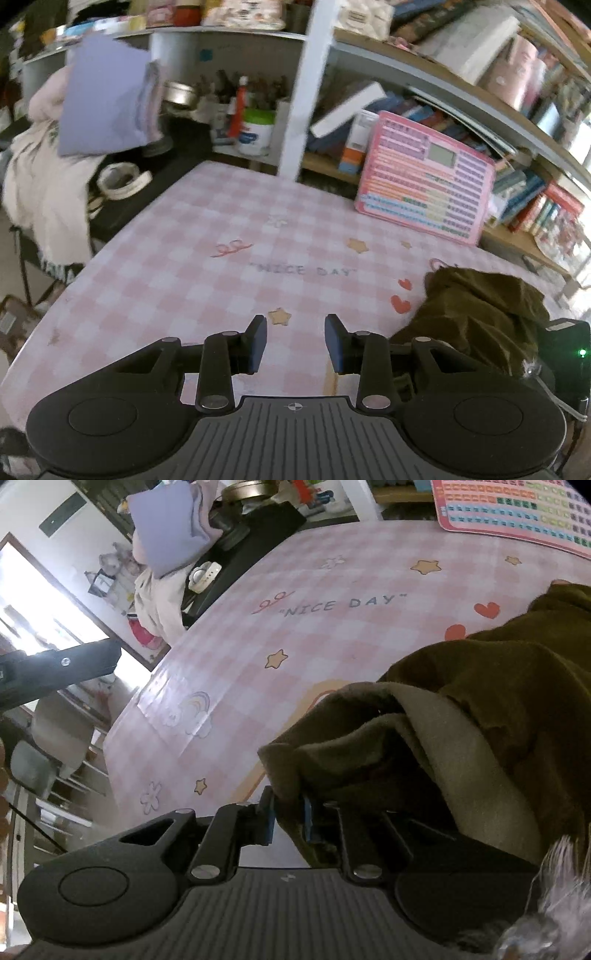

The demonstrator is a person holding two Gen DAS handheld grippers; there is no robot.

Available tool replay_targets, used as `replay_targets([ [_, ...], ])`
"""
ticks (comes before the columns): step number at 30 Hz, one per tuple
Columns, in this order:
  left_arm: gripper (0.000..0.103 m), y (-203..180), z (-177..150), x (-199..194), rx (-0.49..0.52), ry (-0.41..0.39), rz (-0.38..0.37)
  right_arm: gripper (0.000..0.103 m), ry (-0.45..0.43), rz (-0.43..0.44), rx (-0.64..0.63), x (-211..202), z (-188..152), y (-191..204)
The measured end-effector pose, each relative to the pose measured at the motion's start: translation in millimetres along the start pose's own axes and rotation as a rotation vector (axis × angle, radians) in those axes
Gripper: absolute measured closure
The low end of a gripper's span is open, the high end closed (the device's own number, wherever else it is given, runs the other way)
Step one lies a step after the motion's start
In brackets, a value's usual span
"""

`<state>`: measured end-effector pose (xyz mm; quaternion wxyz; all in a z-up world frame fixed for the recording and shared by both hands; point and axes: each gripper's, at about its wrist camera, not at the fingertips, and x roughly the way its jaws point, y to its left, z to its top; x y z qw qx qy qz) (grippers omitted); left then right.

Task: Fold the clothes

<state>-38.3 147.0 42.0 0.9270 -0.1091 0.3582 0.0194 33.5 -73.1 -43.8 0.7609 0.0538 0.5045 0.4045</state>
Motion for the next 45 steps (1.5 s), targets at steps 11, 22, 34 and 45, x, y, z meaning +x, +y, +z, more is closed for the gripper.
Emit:
replay_targets([
  [11,0.060,-62.3,-13.4,22.9,0.177,0.021,-0.067,0.054,-0.089,-0.060,0.026,-57.0,-27.4,-7.8],
  [22,0.060,-127.6,-38.2,35.1,0.282,0.054,-0.116,0.054,-0.214,-0.104,0.188,-132.2,-68.0,-58.4],
  [34,0.060,-190.8,-78.6,48.6,0.452,0.174,-0.146,0.054,-0.236,-0.191,0.299,-150.2,-83.0,-101.2],
  [45,0.091,-195.7,-80.6,86.8,0.309,0.254,-0.252,0.054,-0.321,-0.271,0.408,-169.8,-98.3,-109.7],
])
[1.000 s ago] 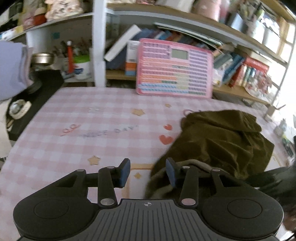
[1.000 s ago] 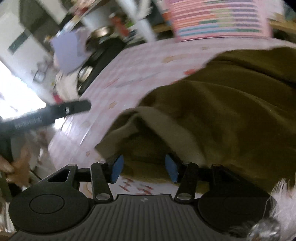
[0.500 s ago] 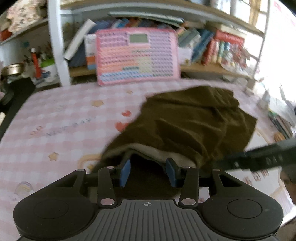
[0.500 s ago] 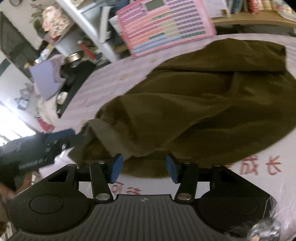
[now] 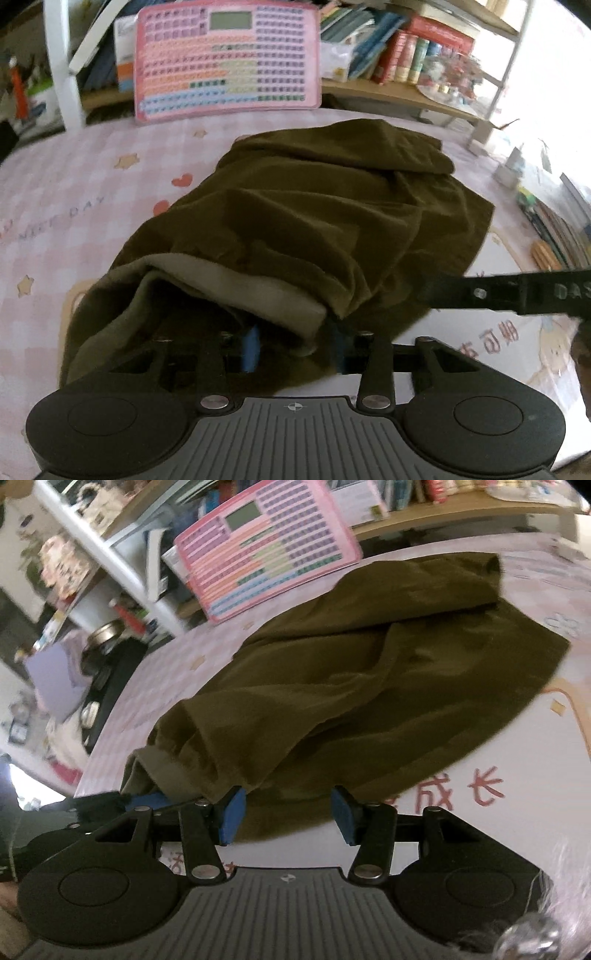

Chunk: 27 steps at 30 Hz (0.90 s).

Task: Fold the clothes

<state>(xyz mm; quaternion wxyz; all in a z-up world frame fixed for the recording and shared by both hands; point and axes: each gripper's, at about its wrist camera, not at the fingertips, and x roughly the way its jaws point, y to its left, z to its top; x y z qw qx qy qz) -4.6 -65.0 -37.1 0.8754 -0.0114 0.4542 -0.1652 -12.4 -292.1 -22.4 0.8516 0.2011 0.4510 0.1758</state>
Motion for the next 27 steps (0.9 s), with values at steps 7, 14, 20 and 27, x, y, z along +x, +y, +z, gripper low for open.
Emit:
replay_targets([
  [7,0.100,37.2,34.3,-47.3,-0.103,-0.146,-0.232,0.054,-0.059,-0.086,0.094,-4.8,-8.4,3.9],
  [14,0.099,195.6,119.1,-81.2,-0.487,-0.364,-0.125,0.054,-0.100,-0.150,0.129,-4.0,-11.4,18.5],
  [20,0.068,297.9,124.3,-26.0,-0.645,-0.163,0.185,0.054,-0.110,-0.192,0.123,-2.7,-9.3,31.6],
  [27,0.066,299.9,66.5,-28.8,-0.618,-0.168,0.174,0.054,-0.106,-0.242,0.132,5.7,-0.5,26.4],
])
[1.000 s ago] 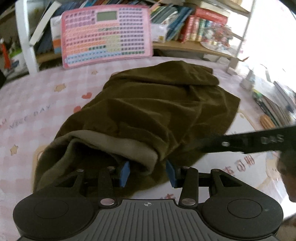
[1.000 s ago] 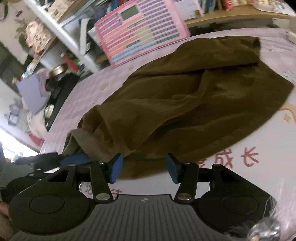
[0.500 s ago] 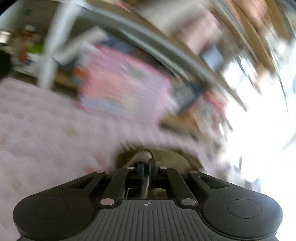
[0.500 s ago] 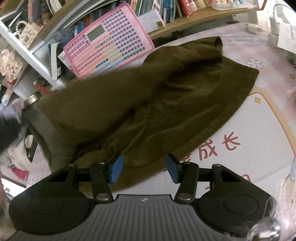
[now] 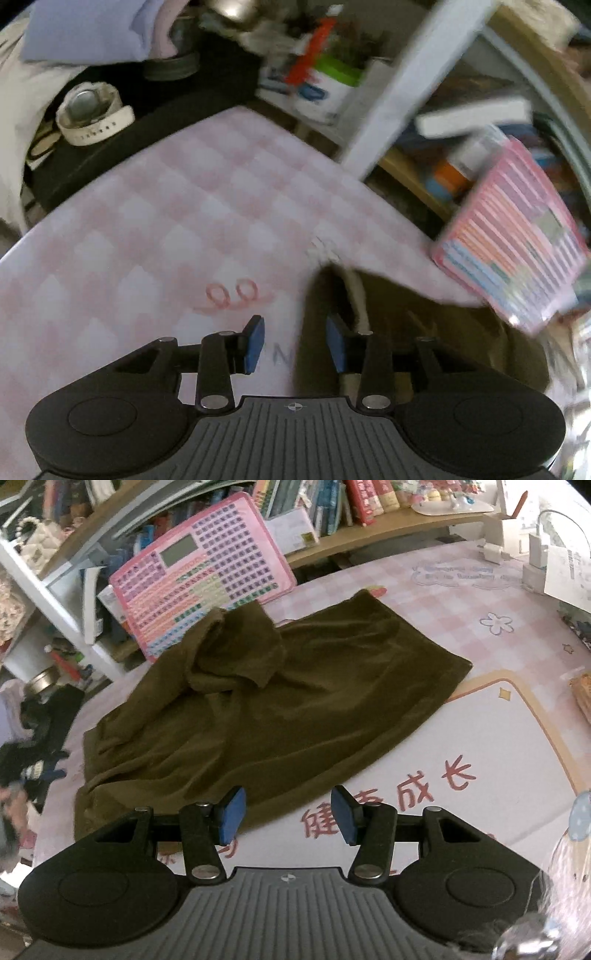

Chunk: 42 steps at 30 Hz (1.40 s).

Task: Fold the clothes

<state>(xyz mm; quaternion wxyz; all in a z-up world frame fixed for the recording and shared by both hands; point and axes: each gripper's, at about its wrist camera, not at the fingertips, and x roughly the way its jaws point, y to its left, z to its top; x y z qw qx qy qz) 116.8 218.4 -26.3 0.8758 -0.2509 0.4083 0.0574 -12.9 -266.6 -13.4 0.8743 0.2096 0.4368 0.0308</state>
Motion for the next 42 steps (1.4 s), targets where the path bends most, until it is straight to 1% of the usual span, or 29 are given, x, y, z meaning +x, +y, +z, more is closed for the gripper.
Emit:
replay_targets([
  [3,0.067,-11.7,-20.6,-7.6,0.103,-0.028,-0.069,0.054,0.003,-0.026,0.007,8.3,6.5,-4.5],
  [5,0.067,-24.7,-29.5,-6.1,0.162,-0.054,-0.082,0.054,0.004,-0.029,0.004,12.4,10.4,-4.5],
  [6,0.067,-30.7,-32.7,-3.7,0.185,-0.066,-0.078,0.054,0.005,-0.026,0.000,14.1,12.1,-3.2],
  [10,0.068,-44.9,-36.2,15.0,0.232,-0.109,0.002,0.054,0.012,-0.001,-0.027,18.3,14.1,6.1],
  [11,0.069,-46.8,-36.5,19.2,0.240,-0.111,0.017,0.054,0.017,0.006,-0.031,18.5,13.7,7.9],
  [12,0.072,-47.7,-36.8,23.1,0.243,-0.102,0.022,0.054,0.021,0.012,-0.034,18.7,12.9,9.4],
  [13,0.072,-48.2,-37.0,26.4,0.246,-0.090,0.021,0.054,0.025,0.019,-0.036,18.8,12.1,10.7],
  [14,0.080,-48.1,-37.1,28.8,0.248,-0.074,0.010,0.054,0.028,0.022,-0.036,18.8,11.4,11.3],
  [15,0.097,-48.1,-37.0,29.0,0.246,-0.066,-0.006,0.054,0.030,0.024,-0.035,18.8,11.4,11.7],
  [16,0.101,-47.2,-36.1,21.4,0.231,-0.086,-0.039,0.054,0.031,0.026,-0.034,18.7,11.4,12.0],
  [18,0.102,-43.0,-33.4,-6.7,0.174,-0.166,-0.135,0.055,0.025,0.019,-0.034,17.4,12.1,11.8],
  [19,0.101,-40.2,-31.5,-21.7,0.142,-0.208,-0.170,0.055,0.022,0.015,-0.034,16.5,12.5,11.5],
  [20,0.101,-35.0,-29.4,-32.1,0.111,-0.238,-0.176,0.055,0.015,0.012,-0.030,14.8,12.5,10.1],
  [21,0.101,-28.1,-28.3,-34.8,0.083,-0.244,-0.163,0.055,0.009,0.008,-0.023,13.1,13.0,7.8],
  [22,0.101,-21.1,-27.9,-30.6,0.066,-0.227,-0.133,0.055,0.004,0.004,-0.014,12.1,13.2,5.5],
  [24,0.101,-7.1,-29.5,-3.9,0.060,-0.131,-0.029,0.055,0.004,0.001,0.005,12.6,14.2,0.4],
  [25,0.097,-2.9,-30.4,4.6,0.059,-0.104,0.005,0.056,0.008,-0.002,0.010,13.6,14.5,-1.1],
  [27,0.095,-2.1,-32.3,9.0,0.064,-0.109,0.030,0.056,0.005,-0.009,0.003,13.3,15.6,-0.7],
  [28,0.091,-1.7,-33.2,11.2,0.067,-0.111,0.042,0.056,0.002,-0.011,-0.002,12.7,16.2,-0.2],
  [31,0.087,-1.3,-35.3,16.0,0.084,-0.115,0.080,0.056,-0.003,-0.009,-0.007,11.9,17.5,-2.0],
  [33,0.080,-2.6,-34.2,7.7,0.107,-0.117,0.099,0.056,-0.005,-0.011,-0.006,11.9,18.1,-5.0],
  [35,0.080,-2.6,-35.7,-8.2,0.108,-0.146,0.107,0.056,-0.009,-0.014,-0.008,11.0,19.0,-8.7],
  [36,0.078,-2.6,-38.6,-15.8,0.102,-0.153,0.104,0.056,-0.013,-0.018,-0.009,10.7,20.5,-11.8],
  [38,0.071,-1.2,-47.4,-31.9,0.075,-0.152,0.099,0.056,-0.022,-0.035,-0.013,11.3,24.6,-18.9],
  [41,0.065,7.0,-67.7,-52.4,-0.006,-0.135,0.092,0.056,-0.034,-0.070,-0.022,13.3,31.5,-31.0],
  [42,0.054,9.5,-74.8,-57.0,-0.038,-0.125,0.089,0.056,-0.037,-0.082,-0.029,14.3,33.8,-35.2],
])
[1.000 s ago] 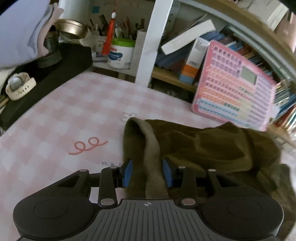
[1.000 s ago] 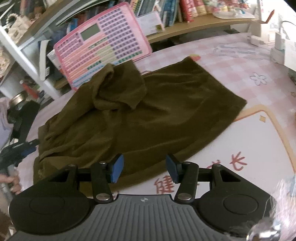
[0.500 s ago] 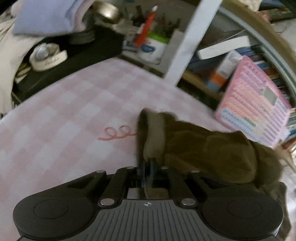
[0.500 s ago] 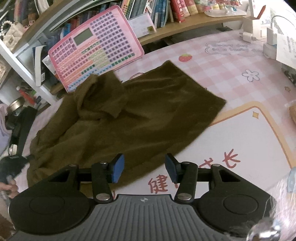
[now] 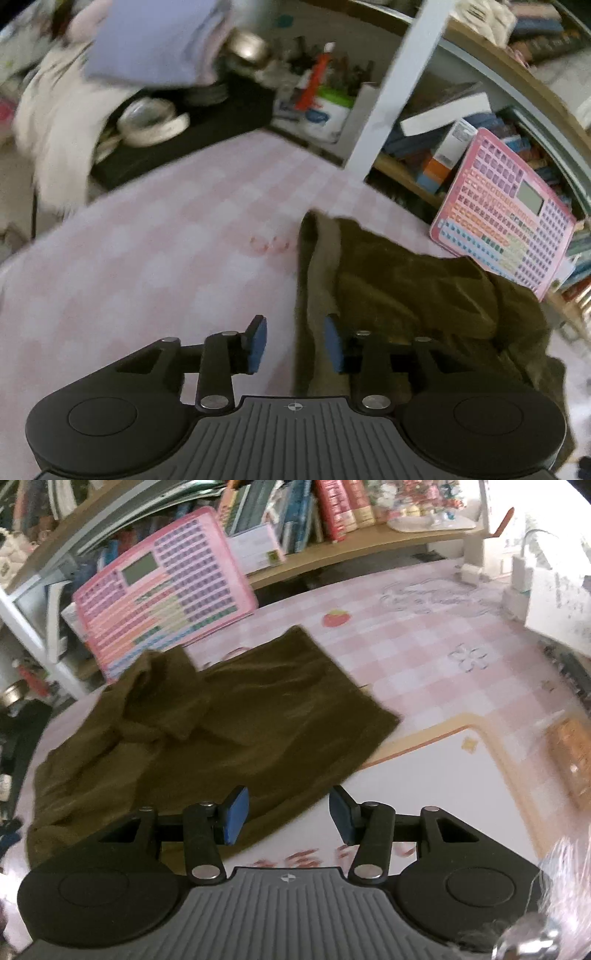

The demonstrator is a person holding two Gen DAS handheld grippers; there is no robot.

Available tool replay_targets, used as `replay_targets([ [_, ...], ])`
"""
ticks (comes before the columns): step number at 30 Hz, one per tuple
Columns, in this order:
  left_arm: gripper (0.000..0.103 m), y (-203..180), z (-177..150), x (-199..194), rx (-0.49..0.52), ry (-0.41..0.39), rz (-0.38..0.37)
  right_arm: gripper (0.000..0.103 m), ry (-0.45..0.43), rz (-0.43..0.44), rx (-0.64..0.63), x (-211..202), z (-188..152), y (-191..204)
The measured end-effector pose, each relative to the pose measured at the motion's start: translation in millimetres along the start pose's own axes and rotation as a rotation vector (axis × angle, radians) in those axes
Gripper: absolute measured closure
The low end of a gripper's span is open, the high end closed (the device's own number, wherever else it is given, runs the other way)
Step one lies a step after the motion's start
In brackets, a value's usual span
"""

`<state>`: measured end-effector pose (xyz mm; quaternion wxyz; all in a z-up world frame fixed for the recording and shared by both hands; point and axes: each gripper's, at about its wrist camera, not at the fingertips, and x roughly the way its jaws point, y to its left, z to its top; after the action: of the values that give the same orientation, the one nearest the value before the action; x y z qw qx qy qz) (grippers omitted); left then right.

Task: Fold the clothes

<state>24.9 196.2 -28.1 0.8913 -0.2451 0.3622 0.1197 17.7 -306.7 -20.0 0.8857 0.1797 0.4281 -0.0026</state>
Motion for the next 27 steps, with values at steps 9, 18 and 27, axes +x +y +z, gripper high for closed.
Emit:
replay_targets([
  [9,0.043,11.3,-49.5,-26.6,-0.285,0.070,-0.022,0.056,-0.022,-0.057,-0.071,18.3,18.8,-37.3],
  [18,0.042,11.1,-61.7,-9.0,-0.559,0.008,-0.038,0.056,-0.006,-0.009,-0.061,33.1,31.6,-65.1],
  [27,0.044,27.3,-59.7,0.8,-0.739,-0.022,-0.073,0.087,0.007,-0.054,-0.107,51.5,33.1,-49.3],
])
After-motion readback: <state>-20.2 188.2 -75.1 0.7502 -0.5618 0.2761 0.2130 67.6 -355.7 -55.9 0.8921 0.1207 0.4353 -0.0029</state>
